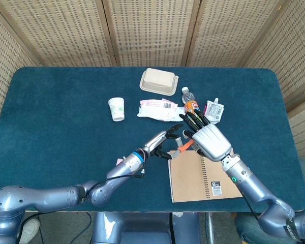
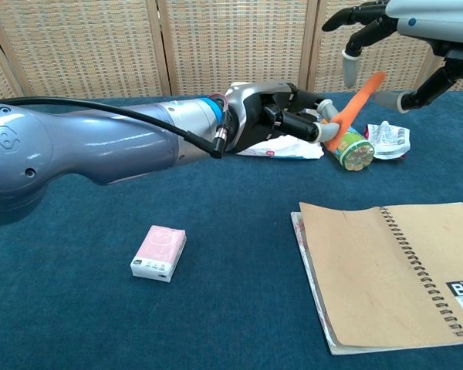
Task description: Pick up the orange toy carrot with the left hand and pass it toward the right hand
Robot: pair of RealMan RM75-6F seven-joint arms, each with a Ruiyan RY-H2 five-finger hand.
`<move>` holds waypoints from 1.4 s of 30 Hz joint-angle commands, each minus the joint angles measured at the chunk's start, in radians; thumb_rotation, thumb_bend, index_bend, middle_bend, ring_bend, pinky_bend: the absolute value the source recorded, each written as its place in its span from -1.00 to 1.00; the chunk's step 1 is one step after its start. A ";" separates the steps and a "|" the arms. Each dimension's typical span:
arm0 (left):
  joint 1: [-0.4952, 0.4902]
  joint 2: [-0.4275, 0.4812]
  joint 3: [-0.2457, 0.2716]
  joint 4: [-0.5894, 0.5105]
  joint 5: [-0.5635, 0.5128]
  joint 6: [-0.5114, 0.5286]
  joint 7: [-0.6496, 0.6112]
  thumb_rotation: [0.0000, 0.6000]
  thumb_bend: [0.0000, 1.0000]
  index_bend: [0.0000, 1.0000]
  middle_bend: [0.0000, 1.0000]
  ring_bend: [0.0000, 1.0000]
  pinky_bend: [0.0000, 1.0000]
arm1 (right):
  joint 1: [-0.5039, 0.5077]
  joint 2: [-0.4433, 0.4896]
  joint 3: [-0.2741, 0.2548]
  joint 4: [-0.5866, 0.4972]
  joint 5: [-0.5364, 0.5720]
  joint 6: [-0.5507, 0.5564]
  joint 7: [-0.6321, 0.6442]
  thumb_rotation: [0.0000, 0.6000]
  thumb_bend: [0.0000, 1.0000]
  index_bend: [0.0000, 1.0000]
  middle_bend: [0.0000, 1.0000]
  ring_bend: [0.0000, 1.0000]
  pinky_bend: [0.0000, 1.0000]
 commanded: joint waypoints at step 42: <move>0.156 0.356 0.010 0.057 0.053 0.068 0.061 1.00 -0.04 0.21 -1.00 -1.00 -1.00 | -0.127 0.201 0.035 0.281 -0.006 0.132 0.385 1.00 0.66 0.75 -0.58 -1.00 -1.00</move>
